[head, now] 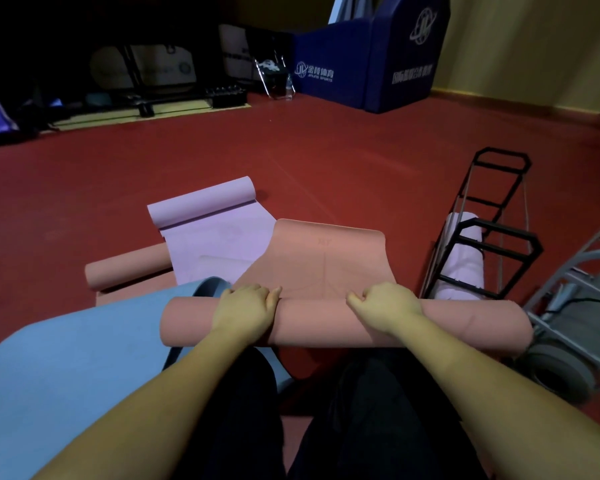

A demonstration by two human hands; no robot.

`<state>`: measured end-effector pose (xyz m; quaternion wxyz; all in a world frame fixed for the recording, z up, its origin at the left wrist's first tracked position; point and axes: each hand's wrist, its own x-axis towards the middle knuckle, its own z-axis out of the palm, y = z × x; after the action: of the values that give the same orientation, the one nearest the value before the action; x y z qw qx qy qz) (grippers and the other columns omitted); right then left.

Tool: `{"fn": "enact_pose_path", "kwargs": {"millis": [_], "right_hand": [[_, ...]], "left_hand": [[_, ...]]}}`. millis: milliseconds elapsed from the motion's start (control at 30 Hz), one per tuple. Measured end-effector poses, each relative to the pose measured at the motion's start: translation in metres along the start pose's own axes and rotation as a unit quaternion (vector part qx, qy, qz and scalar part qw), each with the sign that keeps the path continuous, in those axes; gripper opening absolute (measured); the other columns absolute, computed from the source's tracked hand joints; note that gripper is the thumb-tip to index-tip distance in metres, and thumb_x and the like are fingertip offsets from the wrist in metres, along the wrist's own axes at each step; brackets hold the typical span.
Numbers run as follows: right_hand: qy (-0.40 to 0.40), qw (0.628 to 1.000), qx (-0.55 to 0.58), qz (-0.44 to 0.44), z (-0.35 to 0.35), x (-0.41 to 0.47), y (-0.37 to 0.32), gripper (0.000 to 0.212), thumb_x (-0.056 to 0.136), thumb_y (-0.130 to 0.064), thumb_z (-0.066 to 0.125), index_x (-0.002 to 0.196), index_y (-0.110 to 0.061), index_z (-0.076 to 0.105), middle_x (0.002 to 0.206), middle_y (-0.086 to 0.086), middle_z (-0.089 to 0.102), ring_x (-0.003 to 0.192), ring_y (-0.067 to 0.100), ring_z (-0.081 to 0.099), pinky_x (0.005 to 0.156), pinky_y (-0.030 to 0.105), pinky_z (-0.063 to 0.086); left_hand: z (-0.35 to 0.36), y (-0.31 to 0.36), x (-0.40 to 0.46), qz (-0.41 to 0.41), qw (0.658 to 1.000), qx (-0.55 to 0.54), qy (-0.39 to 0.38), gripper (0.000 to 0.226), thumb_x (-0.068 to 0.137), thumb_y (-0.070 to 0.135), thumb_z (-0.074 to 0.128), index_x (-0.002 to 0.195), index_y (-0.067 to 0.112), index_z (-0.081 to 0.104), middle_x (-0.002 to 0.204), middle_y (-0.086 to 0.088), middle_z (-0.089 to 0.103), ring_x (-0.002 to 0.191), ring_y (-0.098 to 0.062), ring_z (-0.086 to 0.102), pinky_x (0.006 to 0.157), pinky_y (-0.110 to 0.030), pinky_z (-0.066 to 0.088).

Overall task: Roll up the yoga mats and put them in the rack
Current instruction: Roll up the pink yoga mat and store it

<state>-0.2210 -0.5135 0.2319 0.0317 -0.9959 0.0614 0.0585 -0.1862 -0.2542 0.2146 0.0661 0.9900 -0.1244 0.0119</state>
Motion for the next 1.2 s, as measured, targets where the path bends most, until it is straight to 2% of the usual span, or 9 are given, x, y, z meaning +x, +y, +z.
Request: {"fn": "enact_pose_path", "kwargs": {"millis": [133,300,433,533,600,733,967,1067,1200], "right_hand": [[-0.052,0.999,0.018,-0.001,-0.013,0.0,0.01,0.07,0.092,-0.064,0.025,0.101,-0.011,0.071,0.109,0.015,0.067,0.086,0.03,0.055,0.074,0.033,0.043],[-0.207,0.978,0.024,-0.01,-0.035,0.002,0.008,0.069,0.101,-0.057,0.022,0.143,-0.009,0.049,0.152,0.015,0.041,0.136,0.031,0.041,0.109,0.037,0.031],[-0.251,0.966,0.066,0.007,-0.019,-0.001,0.007,0.064,0.102,-0.054,0.025,0.145,-0.013,0.046,0.155,0.014,0.037,0.14,0.029,0.037,0.111,0.035,0.028],[-0.101,0.993,0.066,-0.015,-0.006,0.001,0.01,0.046,0.1,-0.047,0.033,0.104,-0.017,0.067,0.112,0.011,0.062,0.103,0.03,0.057,0.078,0.033,0.042],[0.038,0.997,0.059,-0.022,-0.005,-0.003,0.009,0.038,0.098,-0.042,0.038,0.076,-0.017,0.056,0.083,0.0,0.05,0.084,0.027,0.053,0.063,0.032,0.032],[0.125,0.991,0.03,-0.031,0.001,-0.024,0.005,0.041,0.099,-0.043,0.04,0.075,-0.017,0.059,0.082,0.002,0.057,0.087,0.028,0.056,0.062,0.034,0.032],[0.209,0.977,-0.01,-0.029,0.041,-0.054,-0.012,0.055,0.085,-0.057,0.041,0.078,-0.01,0.066,0.077,0.01,0.064,0.078,0.032,0.059,0.076,0.039,0.05],[0.233,0.972,-0.015,-0.019,0.045,-0.048,-0.008,0.053,0.085,-0.058,0.042,0.077,-0.011,0.064,0.075,0.009,0.062,0.075,0.031,0.059,0.075,0.039,0.048],[0.235,0.972,-0.009,-0.018,0.043,-0.036,-0.005,0.049,0.083,-0.058,0.043,0.067,-0.014,0.06,0.067,0.006,0.06,0.068,0.03,0.059,0.067,0.035,0.047]], "left_hand": [[-0.019,0.011,-0.001,-0.01,0.999,0.01,-0.034,0.059,0.105,0.049,0.019,0.101,0.016,0.069,0.114,-0.011,0.068,0.105,-0.031,0.06,0.09,-0.038,0.04],[-0.032,0.008,0.006,-0.04,0.985,-0.037,-0.166,0.066,0.103,0.055,0.019,0.115,0.011,0.066,0.131,-0.015,0.061,0.12,-0.032,0.055,0.104,-0.042,0.04],[-0.026,0.005,0.021,-0.047,0.967,-0.036,-0.248,0.07,0.101,0.058,0.021,0.135,0.009,0.057,0.147,-0.016,0.049,0.132,-0.032,0.046,0.112,-0.043,0.034],[-0.03,0.013,0.03,-0.051,0.959,-0.056,-0.274,0.064,0.103,0.052,0.027,0.146,0.009,0.045,0.156,-0.013,0.037,0.142,-0.029,0.036,0.117,-0.039,0.026],[-0.031,0.015,0.036,-0.062,0.949,-0.091,-0.296,0.06,0.104,0.048,0.032,0.149,0.009,0.041,0.159,-0.01,0.033,0.145,-0.027,0.032,0.117,-0.037,0.023],[-0.031,0.016,0.047,-0.083,0.935,-0.116,-0.325,0.055,0.104,0.043,0.039,0.148,0.01,0.043,0.158,-0.009,0.034,0.144,-0.026,0.032,0.117,-0.039,0.024],[-0.033,0.009,0.059,-0.155,0.892,-0.204,-0.371,0.044,0.088,0.034,0.064,0.126,0.013,0.061,0.13,-0.009,0.06,0.115,-0.03,0.056,0.105,-0.044,0.044],[-0.024,0.013,0.061,-0.11,0.922,-0.166,-0.332,0.049,0.097,0.045,0.053,0.136,0.014,0.055,0.141,-0.007,0.052,0.128,-0.026,0.048,0.109,-0.039,0.036],[-0.009,0.009,0.06,-0.056,0.979,-0.083,-0.178,0.046,0.101,0.049,0.032,0.092,0.019,0.066,0.111,-0.008,0.066,0.101,-0.027,0.057,0.09,-0.037,0.045]]}}
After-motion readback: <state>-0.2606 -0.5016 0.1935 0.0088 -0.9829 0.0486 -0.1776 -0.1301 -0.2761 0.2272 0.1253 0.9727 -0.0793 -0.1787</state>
